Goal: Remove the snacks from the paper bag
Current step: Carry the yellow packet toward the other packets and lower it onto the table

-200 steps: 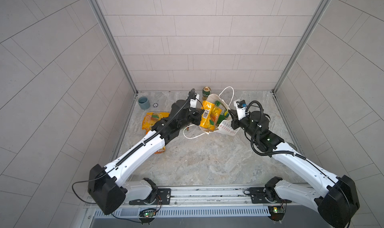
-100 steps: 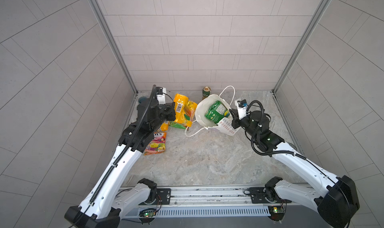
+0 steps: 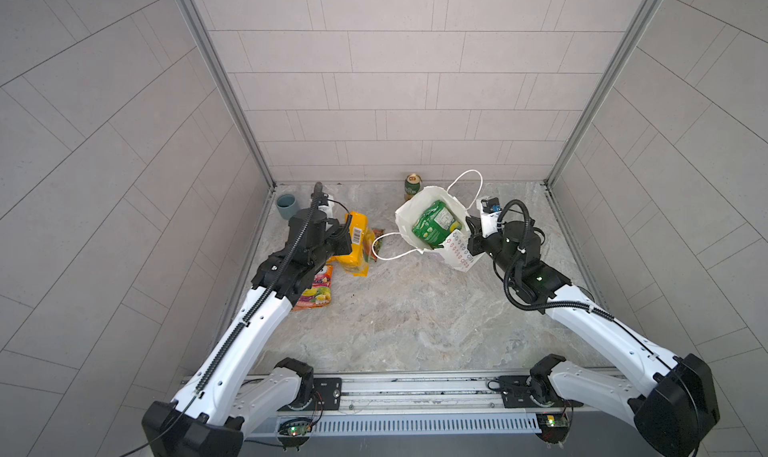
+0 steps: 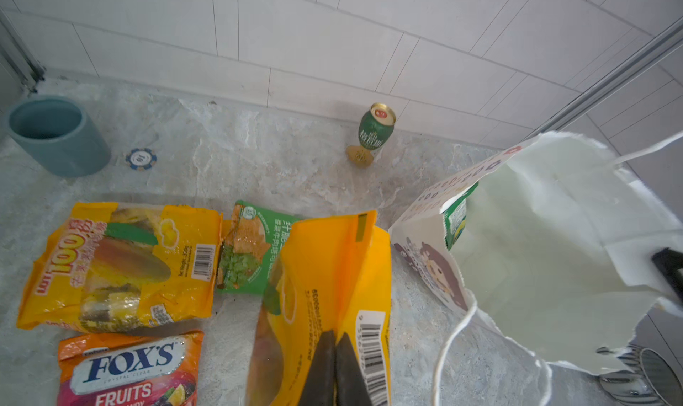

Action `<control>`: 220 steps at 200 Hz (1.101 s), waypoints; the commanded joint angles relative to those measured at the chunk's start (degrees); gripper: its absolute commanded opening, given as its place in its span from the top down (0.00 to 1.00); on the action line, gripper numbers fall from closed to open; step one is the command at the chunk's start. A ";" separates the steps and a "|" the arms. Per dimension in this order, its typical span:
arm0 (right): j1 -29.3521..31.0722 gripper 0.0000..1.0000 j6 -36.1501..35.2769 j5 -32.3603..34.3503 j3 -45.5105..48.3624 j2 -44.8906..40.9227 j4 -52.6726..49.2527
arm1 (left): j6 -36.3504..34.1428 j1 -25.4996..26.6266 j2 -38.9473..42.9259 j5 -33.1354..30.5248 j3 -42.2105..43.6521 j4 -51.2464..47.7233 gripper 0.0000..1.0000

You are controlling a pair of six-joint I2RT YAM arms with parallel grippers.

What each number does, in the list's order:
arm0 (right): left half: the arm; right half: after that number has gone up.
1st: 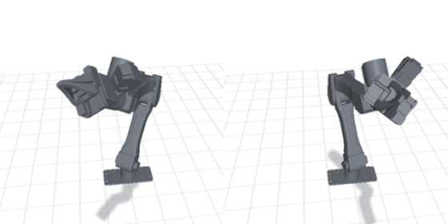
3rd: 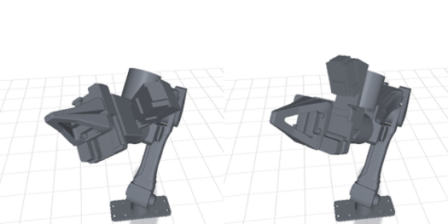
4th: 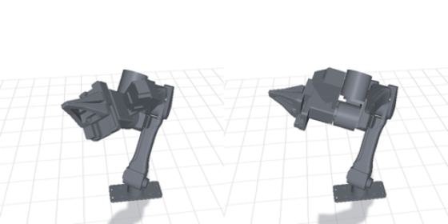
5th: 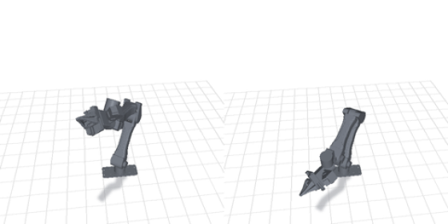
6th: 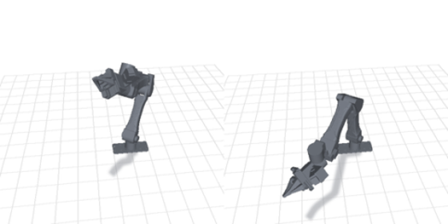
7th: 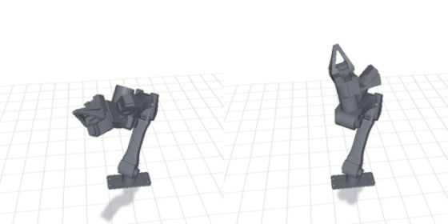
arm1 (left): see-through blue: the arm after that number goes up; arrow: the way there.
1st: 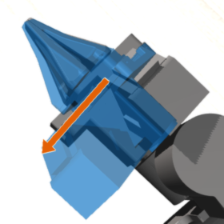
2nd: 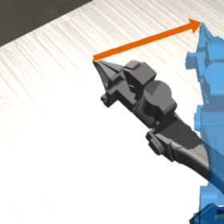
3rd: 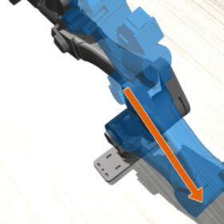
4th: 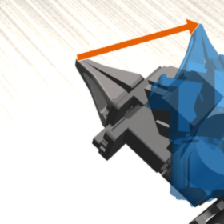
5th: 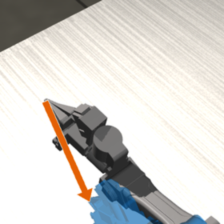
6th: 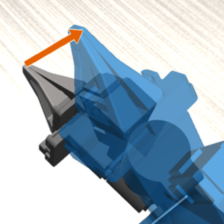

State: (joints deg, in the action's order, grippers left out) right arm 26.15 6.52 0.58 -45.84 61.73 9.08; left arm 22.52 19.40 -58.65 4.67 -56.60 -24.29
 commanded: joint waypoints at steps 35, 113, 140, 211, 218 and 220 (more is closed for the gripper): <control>-0.56 1.00 1.29 1.27 -0.49 -0.72 -1.87 | 6.87 -0.02 0.56 0.22 9.03 11.72 1.00; -1.02 1.00 1.38 1.44 -0.55 -0.48 -1.80 | 14.13 0.76 -4.90 8.05 10.98 16.91 1.00; -1.19 1.00 1.30 1.48 -0.47 -0.74 -1.96 | 18.54 2.21 -5.11 11.93 9.56 17.37 1.00; -1.37 1.00 1.37 1.52 -0.40 -0.74 -1.91 | 19.35 -1.08 -8.31 5.55 15.30 14.27 1.00; -1.39 1.00 1.34 1.53 -0.47 -0.74 -1.88 | 16.00 -1.16 -9.12 5.32 14.15 11.87 1.00; -1.39 1.00 1.31 1.53 -0.47 -0.69 -1.92 | 15.25 -1.19 -9.33 5.06 13.78 11.06 1.00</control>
State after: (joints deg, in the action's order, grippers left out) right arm 25.06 7.14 1.02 -45.84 61.63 8.78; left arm 41.89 19.18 -65.82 11.97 -41.34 -9.30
